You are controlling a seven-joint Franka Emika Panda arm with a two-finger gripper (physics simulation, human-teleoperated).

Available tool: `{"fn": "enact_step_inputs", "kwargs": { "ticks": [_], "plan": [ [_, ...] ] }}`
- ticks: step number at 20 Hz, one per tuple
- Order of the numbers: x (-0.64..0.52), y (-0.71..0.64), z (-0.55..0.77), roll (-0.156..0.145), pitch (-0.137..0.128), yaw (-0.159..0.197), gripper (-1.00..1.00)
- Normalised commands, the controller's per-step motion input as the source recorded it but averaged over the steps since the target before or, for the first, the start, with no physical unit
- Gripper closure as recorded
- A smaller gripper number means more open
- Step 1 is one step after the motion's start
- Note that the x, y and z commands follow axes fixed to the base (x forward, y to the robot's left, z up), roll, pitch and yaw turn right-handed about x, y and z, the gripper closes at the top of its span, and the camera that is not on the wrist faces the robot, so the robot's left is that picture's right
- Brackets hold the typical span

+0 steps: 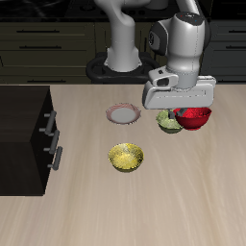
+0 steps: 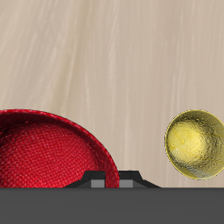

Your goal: Place the red bowl on the plate

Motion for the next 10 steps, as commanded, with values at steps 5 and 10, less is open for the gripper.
{"fn": "enact_step_inputs", "kwargs": {
  "ticks": [5, 10],
  "plan": [
    [-0.12, -0.09, 0.04, -0.002, -0.014, 0.026, 1.00],
    [-0.13, -0.31, -0.01, -0.048, 0.006, 0.006, 1.00]
  ]
}}
